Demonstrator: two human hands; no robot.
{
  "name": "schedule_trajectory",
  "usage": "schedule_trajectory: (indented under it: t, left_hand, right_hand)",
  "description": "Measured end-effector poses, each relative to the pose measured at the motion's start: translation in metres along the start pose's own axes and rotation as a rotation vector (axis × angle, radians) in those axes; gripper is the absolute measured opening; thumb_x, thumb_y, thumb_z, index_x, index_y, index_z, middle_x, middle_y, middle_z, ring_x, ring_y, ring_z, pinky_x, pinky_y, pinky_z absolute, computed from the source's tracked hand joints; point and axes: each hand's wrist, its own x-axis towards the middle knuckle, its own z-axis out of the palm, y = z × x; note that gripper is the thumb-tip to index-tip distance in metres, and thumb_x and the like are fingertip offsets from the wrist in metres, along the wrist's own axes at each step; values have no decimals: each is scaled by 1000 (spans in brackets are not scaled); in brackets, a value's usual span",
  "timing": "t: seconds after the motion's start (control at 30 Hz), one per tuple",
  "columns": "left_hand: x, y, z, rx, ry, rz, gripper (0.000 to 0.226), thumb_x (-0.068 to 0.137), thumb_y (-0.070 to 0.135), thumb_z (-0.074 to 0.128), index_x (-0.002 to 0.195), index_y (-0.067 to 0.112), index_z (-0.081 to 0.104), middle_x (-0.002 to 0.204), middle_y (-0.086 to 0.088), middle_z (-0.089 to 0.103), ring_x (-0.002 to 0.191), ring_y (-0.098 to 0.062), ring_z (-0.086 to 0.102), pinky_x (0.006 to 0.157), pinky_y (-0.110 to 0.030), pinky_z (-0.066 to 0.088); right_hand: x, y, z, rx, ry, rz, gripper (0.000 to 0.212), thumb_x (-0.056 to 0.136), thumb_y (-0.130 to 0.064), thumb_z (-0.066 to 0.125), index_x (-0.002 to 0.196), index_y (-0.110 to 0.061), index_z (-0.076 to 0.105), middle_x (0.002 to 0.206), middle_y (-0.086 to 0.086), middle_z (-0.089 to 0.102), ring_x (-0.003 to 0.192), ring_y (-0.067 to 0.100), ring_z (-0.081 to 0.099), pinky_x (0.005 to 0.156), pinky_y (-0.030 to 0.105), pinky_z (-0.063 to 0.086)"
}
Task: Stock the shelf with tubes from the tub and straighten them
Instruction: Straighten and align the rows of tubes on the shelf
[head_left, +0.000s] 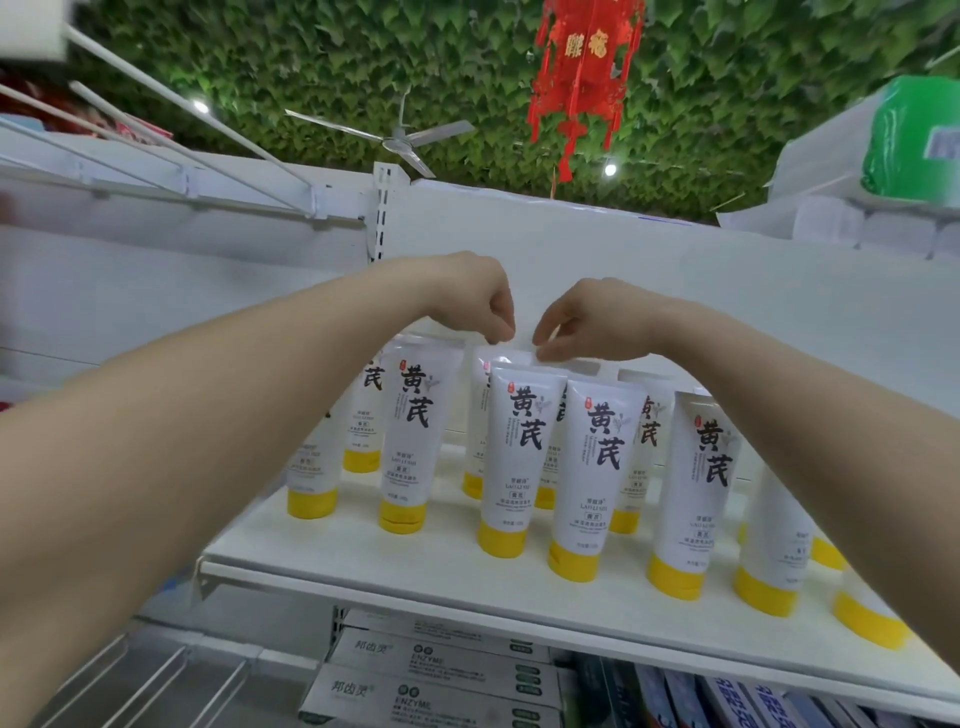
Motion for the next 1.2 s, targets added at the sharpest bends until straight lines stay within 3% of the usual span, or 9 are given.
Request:
schedule_trajectory:
  t: [0.1, 0.23, 0.33, 0.43, 0.5, 0.7, 0.93, 1.13, 1.2]
  left_hand:
    - [-15, -27, -15, 3, 49, -44, 22, 88, 30, 66, 110, 28, 71, 108, 9, 69, 101, -12, 61, 95, -33, 49]
    - [-33, -71, -21, 33, -7, -144, 34, 84, 35, 71, 116, 27, 66, 114, 9, 66, 106, -14, 60, 97, -39, 49]
    - [-42, -91, -17, -7, -79, -189, 40, 83, 34, 72, 120, 23, 64, 115, 9, 65, 105, -11, 60, 96, -33, 49]
    - [-46, -100, -8, -26, -102, -173, 27, 85, 29, 70, 111, 22, 69, 103, 11, 69, 90, -2, 62, 77, -18, 47]
    - [-46, -104, -3, -9, -74, -159, 20, 86, 27, 69, 105, 21, 71, 94, 12, 69, 82, 0, 61, 70, -17, 44]
    - [-51, -108, -3, 12, -21, -134, 4, 86, 22, 69, 84, 25, 67, 82, 11, 66, 76, -7, 59, 66, -21, 43]
    - [-63, -103, -8, 19, 15, -151, 12, 86, 21, 68, 96, 20, 74, 86, 6, 71, 75, -10, 62, 76, -36, 57]
    - [-61, -98, -7, 18, 12, -145, 13, 87, 20, 67, 98, 19, 73, 90, 5, 70, 80, -9, 62, 74, -24, 51]
    - [-60, -99, -7, 4, 10, -145, 14, 87, 19, 67, 99, 17, 73, 93, 4, 71, 85, -12, 63, 78, -26, 52]
  right_hand:
    - [10, -17, -5, 59, 70, -69, 29, 87, -34, 67, 115, -26, 68, 107, -2, 68, 101, 15, 61, 92, 28, 45]
    - [30, -44, -2, 76, 40, -120, 36, 89, -32, 66, 123, -23, 63, 118, 0, 66, 109, 17, 59, 95, 27, 44]
    - [45, -63, 5, 54, -17, -145, 37, 89, -34, 65, 124, -23, 62, 120, -2, 66, 108, 17, 59, 93, 25, 42]
    - [59, -74, 12, 17, -47, -158, 31, 87, -31, 67, 117, -22, 68, 115, -3, 68, 100, 15, 61, 93, 29, 48]
    - [64, -77, 15, 14, -37, -156, 26, 86, -27, 68, 111, -21, 71, 110, -3, 69, 94, 15, 61, 88, 28, 50]
    - [64, -84, 14, 44, 8, -174, 17, 83, -19, 72, 100, -16, 74, 91, -5, 68, 86, 13, 62, 79, 26, 50]
    - [50, -84, 10, 83, 13, -151, 13, 83, -18, 72, 95, -19, 74, 76, -13, 63, 83, 13, 62, 80, 29, 54]
    - [47, -84, 9, 100, 18, -135, 13, 83, -17, 72, 96, -18, 75, 83, -6, 69, 86, 15, 65, 81, 29, 54]
    - [47, -84, 11, 104, 18, -129, 15, 84, -17, 71, 98, -17, 75, 85, -5, 69, 86, 15, 65, 82, 30, 54]
